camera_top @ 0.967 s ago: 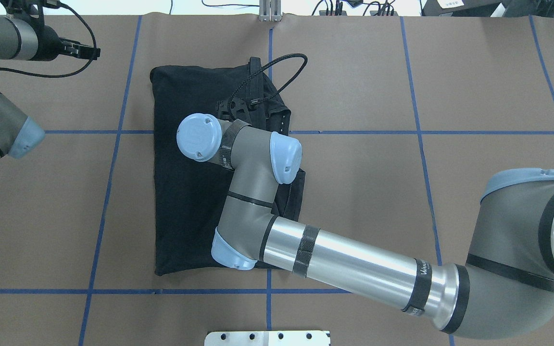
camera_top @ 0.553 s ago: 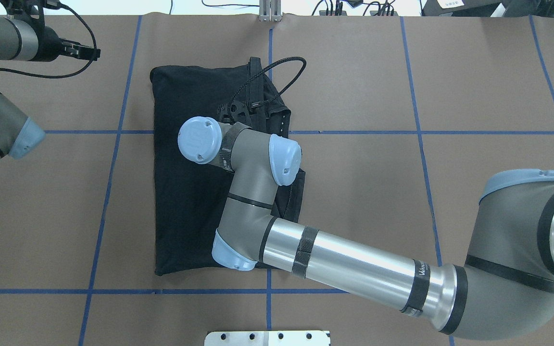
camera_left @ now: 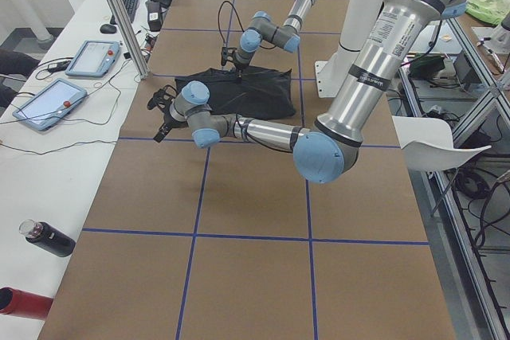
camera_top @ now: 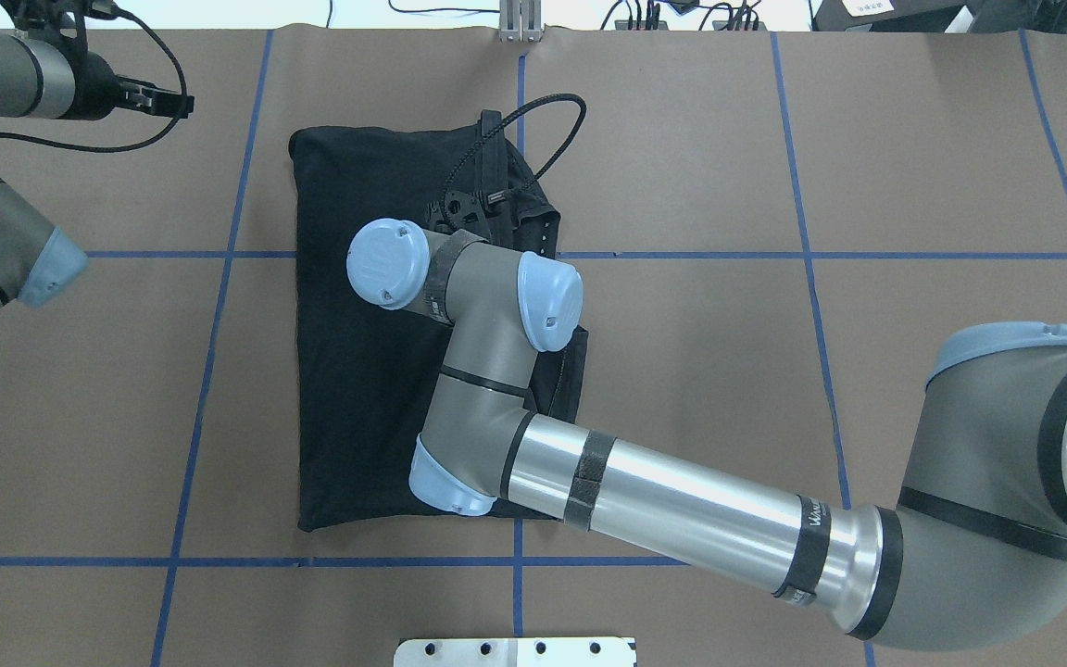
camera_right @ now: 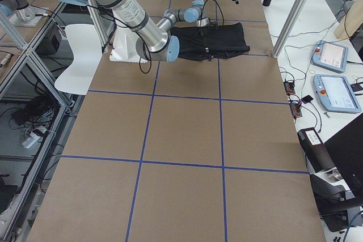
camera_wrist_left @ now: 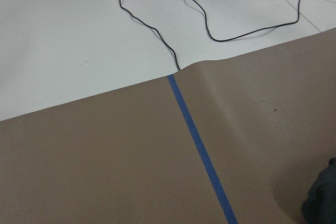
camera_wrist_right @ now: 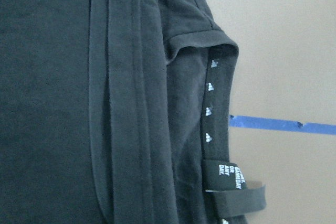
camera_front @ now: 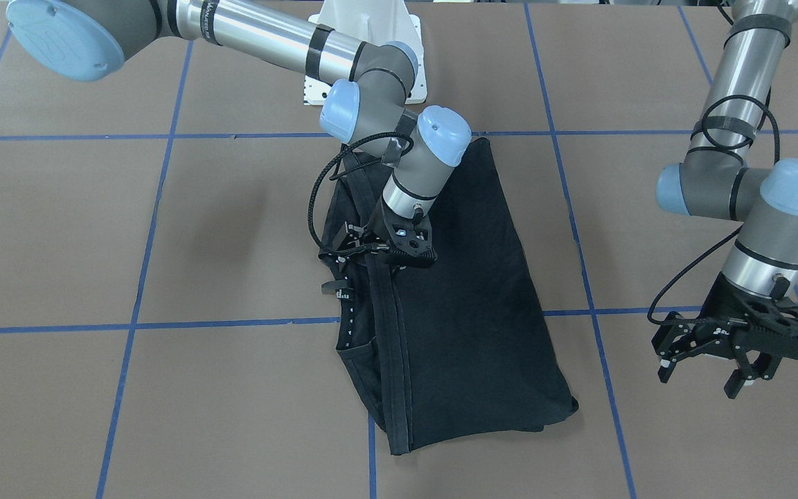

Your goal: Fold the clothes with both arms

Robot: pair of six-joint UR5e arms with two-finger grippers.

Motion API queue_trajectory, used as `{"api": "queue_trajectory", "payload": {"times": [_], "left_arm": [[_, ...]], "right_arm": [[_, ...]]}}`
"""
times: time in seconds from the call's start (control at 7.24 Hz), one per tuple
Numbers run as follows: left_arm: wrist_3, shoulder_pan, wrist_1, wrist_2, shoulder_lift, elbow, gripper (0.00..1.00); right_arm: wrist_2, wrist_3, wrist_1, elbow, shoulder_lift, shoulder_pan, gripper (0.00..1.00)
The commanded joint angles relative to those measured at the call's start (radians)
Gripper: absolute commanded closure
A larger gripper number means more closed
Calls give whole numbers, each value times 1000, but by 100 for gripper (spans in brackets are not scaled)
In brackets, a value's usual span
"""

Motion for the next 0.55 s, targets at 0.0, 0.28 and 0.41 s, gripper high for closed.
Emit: {"api": "queue_trajectory", "payload": {"times": [0.0,0.28,0.41], "left_arm": [[1,0,0,0,0,1,0],[-1,2,0,0,0,3,0],[1,2,0,0,0,4,0]], "right_arm": [[17,-76,-120,68,-13,29,0],[24,-124,-172,247,-172,49,0],[24,-158,-182,357,-263,62,0]]}}
